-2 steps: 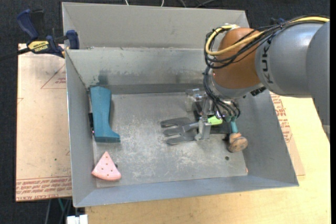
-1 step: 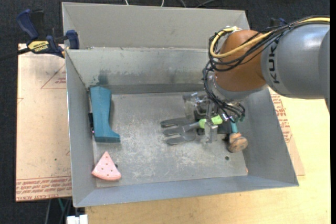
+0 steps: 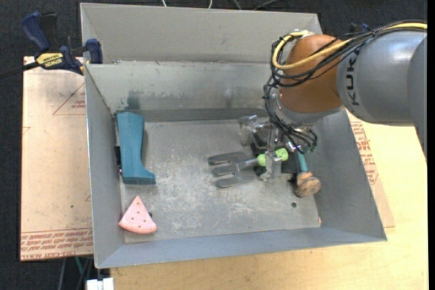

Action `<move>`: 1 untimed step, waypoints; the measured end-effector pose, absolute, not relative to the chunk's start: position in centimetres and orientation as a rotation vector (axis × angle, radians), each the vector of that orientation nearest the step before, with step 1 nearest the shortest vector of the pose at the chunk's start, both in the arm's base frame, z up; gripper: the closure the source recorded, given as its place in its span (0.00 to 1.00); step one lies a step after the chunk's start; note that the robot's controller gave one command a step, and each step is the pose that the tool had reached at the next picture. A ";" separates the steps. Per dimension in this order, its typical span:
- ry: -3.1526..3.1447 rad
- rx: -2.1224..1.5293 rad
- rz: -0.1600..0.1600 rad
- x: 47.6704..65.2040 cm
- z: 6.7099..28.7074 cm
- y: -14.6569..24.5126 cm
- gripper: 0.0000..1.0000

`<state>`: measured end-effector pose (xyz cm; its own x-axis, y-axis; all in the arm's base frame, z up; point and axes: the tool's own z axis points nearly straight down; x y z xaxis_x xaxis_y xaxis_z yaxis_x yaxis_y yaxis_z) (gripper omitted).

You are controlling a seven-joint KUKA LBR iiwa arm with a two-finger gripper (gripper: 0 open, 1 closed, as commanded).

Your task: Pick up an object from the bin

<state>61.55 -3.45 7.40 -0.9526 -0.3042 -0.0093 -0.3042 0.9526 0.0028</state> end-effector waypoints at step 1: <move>3.048 -0.699 0.003 65.3 7.1 -8.5 0.00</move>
Offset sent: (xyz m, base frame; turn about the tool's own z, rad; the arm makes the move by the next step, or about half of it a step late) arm 0.0263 -0.0508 -0.0040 -0.1311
